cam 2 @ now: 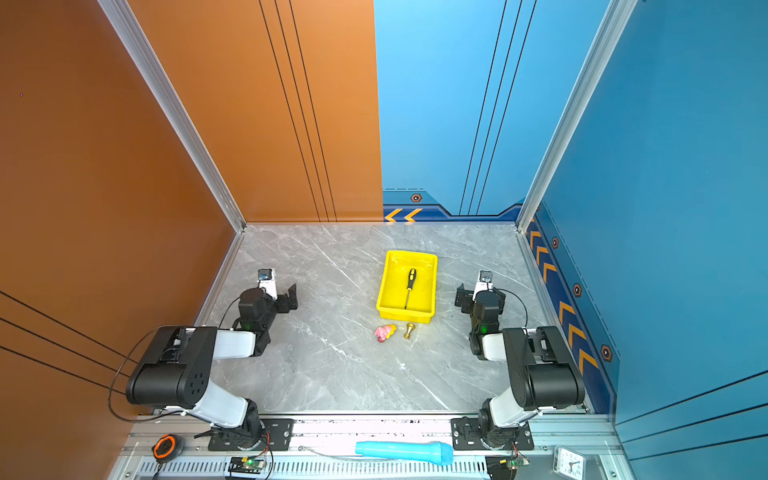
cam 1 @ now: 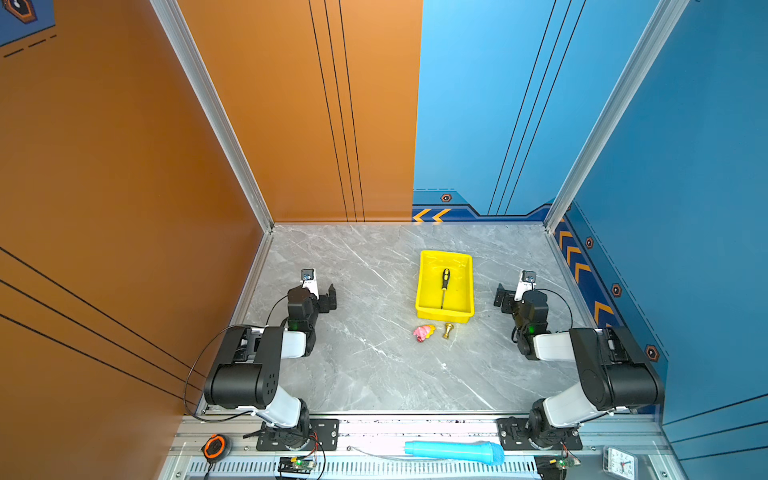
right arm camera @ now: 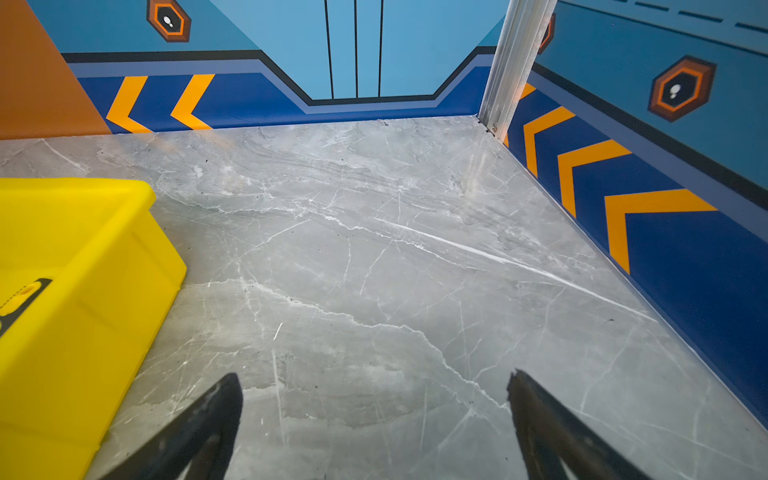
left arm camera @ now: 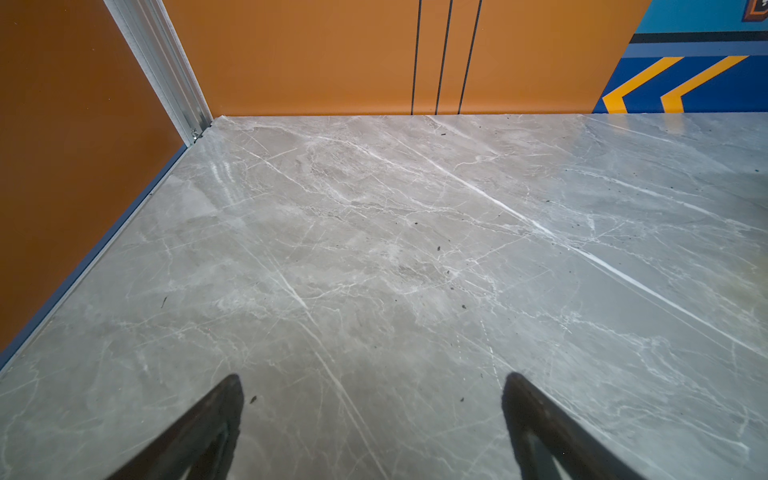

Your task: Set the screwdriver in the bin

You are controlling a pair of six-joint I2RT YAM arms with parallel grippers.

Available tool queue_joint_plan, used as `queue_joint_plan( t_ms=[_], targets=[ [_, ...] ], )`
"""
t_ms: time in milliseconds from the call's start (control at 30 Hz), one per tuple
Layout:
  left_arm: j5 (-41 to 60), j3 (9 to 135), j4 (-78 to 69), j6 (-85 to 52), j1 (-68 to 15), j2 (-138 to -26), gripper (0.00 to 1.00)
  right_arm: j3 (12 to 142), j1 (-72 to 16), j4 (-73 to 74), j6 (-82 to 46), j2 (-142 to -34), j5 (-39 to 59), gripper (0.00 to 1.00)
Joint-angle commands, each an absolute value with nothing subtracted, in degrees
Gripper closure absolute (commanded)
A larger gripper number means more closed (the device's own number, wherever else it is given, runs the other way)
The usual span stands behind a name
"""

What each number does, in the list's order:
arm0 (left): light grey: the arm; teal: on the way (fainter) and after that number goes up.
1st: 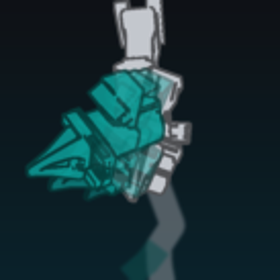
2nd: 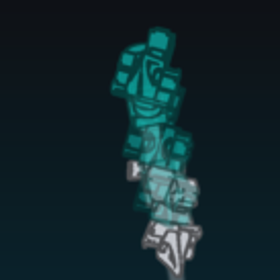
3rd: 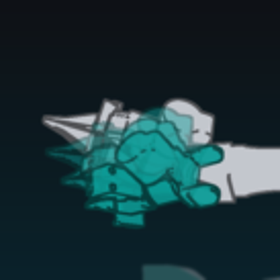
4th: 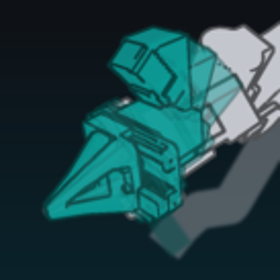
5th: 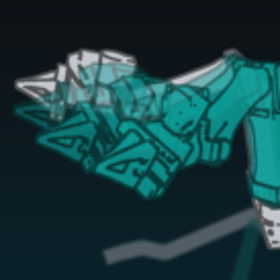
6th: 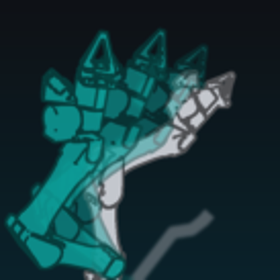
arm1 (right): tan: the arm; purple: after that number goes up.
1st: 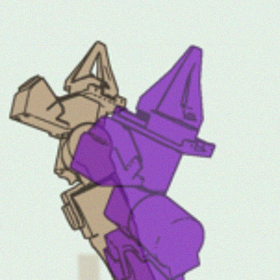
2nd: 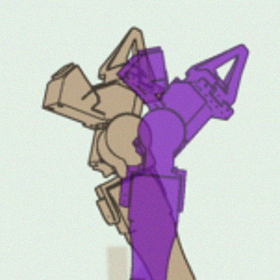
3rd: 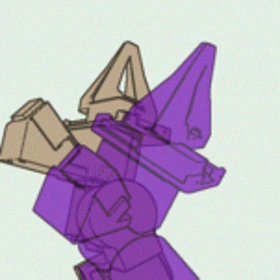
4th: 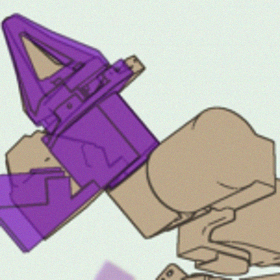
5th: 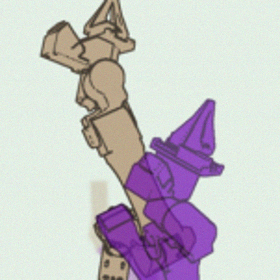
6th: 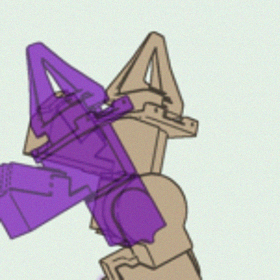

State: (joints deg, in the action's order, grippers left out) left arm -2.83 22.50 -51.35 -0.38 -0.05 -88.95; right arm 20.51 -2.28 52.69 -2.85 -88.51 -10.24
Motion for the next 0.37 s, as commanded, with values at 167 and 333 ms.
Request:
queue_joint_plan(
  t_ms=[167,333],
  targets=[
    [-4.26,21.90,-52.47,1.34,-1.16,-89.51,0.02,21.31,-2.20,52.33,-3.60,-88.57,-9.46,0.00],
    [-4.31,21.83,-52.47,1.39,-1.12,-89.47,0.02,21.27,-2.20,52.34,-3.60,-88.59,-9.45,0.00]
  ],
)
